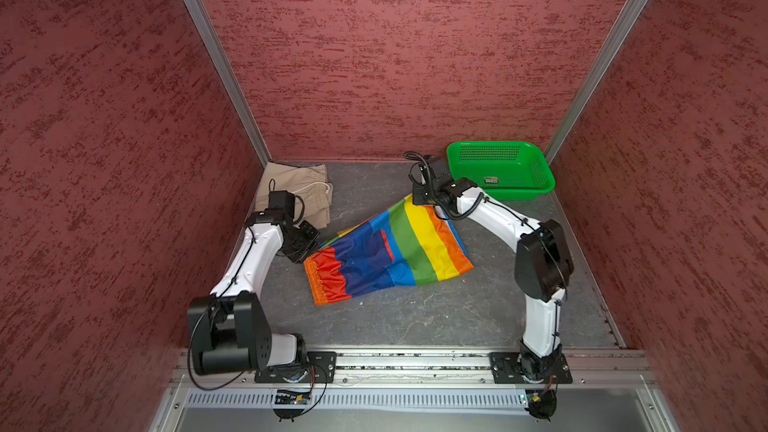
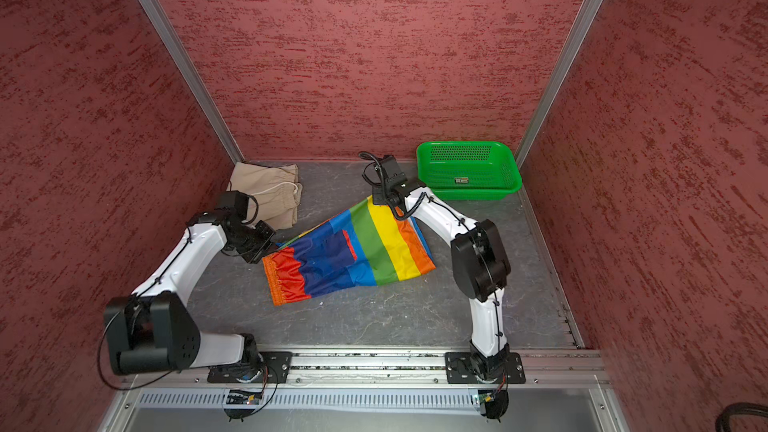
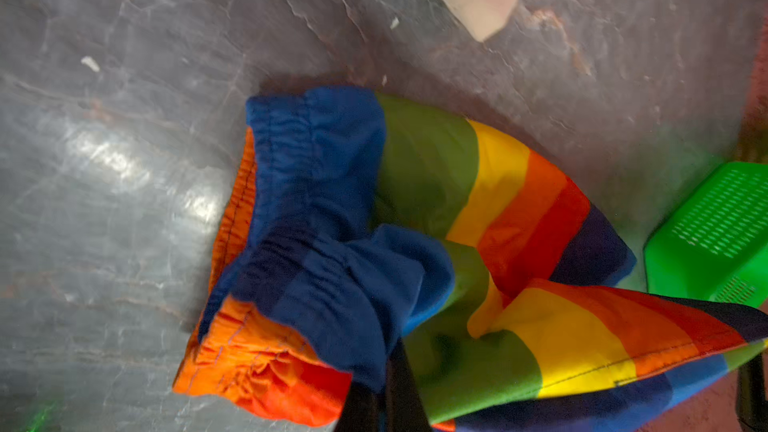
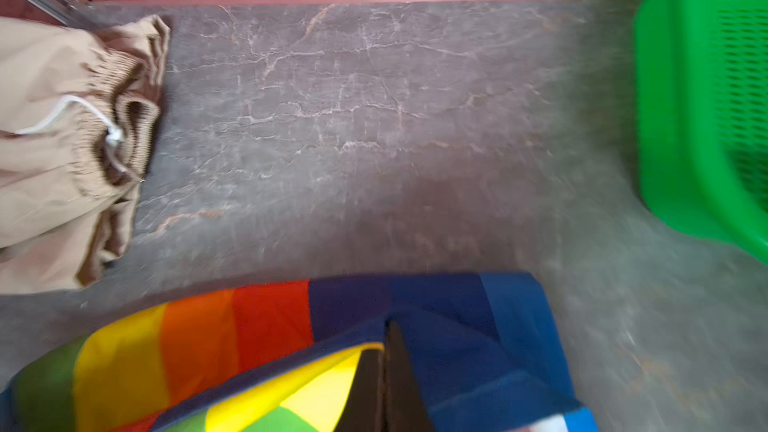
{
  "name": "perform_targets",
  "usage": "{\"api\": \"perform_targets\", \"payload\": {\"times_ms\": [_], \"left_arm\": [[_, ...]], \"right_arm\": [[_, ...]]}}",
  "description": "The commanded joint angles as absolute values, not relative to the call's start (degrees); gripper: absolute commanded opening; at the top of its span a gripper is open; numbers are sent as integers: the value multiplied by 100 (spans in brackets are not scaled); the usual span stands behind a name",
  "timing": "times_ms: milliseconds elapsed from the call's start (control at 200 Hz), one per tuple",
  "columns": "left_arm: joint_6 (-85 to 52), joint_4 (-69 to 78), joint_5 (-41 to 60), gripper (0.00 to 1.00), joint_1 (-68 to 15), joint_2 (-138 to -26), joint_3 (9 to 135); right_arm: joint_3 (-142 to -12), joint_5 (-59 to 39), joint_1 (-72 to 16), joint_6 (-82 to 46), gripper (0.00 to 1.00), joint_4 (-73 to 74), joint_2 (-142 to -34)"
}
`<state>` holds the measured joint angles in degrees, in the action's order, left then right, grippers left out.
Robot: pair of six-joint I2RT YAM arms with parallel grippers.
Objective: Fold and stack the shorts
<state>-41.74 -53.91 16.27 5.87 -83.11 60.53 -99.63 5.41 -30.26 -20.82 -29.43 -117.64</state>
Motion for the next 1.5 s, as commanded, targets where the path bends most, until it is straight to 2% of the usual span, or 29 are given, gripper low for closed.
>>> {"api": "perform_targets", "payload": {"times_ms": [0, 165, 200, 240, 276, 301, 366, 521, 791, 972, 1072, 1167, 1257, 1302, 1342, 1493], "left_arm": [[-4015, -5233, 1185, 0, 708, -8934, 6156], [-4045, -5027, 1143, 0, 710, -9607, 6334], [-4030, -5029, 1134, 0, 711, -9717, 6399], [-3993, -5034, 1141, 9, 706, -9835, 6474], [-3974, -5056, 1136, 27, 706, -9932, 6540], [-3956, -5062, 1142, 36, 705, -10006, 6580], [-3947, -5062, 1206, 52, 705, -10143, 6656], [-3884, -5072, 1023, 70, 532, -9946, 6850], [-3636, -5773, -239, 82, -101, -8922, 7753], [-3563, -6023, -879, 80, -782, -8520, 7664], [-3614, -5827, -626, 76, -826, -8449, 7225], [-3699, -5682, -469, 64, -826, -8577, 6881], [-3741, -5587, -346, 56, -826, -8747, 6688], [-3752, -5532, -300, 56, -819, -8804, 6619], [-3744, -5432, -243, 56, -810, -8829, 6550], [-3796, -5111, -107, 57, -743, -8873, 6185]], "right_arm": [[-10578, 708, -2725, -1864, 0, -3207, -12222], [-11306, 533, -2594, -1806, 0, -3544, -13026], [-11394, 532, -2570, -1802, 3, -3568, -13166], [-11477, 545, -2551, -1802, 11, -3562, -13298], [-11556, 540, -2533, -1795, 21, -3568, -13425], [-11622, 529, -2523, -1791, 29, -3577, -13505], [-11837, 552, -2505, -1752, 43, -3669, -13715], [-12029, 769, -2478, -1598, 56, -3806, -13667], [-11283, 1446, -2478, -1539, 66, -3629, -12411], [-10570, 1101, -2517, -1971, 67, -3409, -11630], [-10110, 740, -2609, -2157, 66, -3080, -11385], [-9960, 247, -2710, -2229, 54, -2940, -11414], [-9835, -297, -2751, -2309, 20, -2734, -11624], [-9843, -381, -2746, -2346, 8, -2715, -11767], [-9842, -416, -2744, -2344, 1, -2688, -11878], [-9520, -576, -2617, -2406, 0, -2494, -12033]]}}
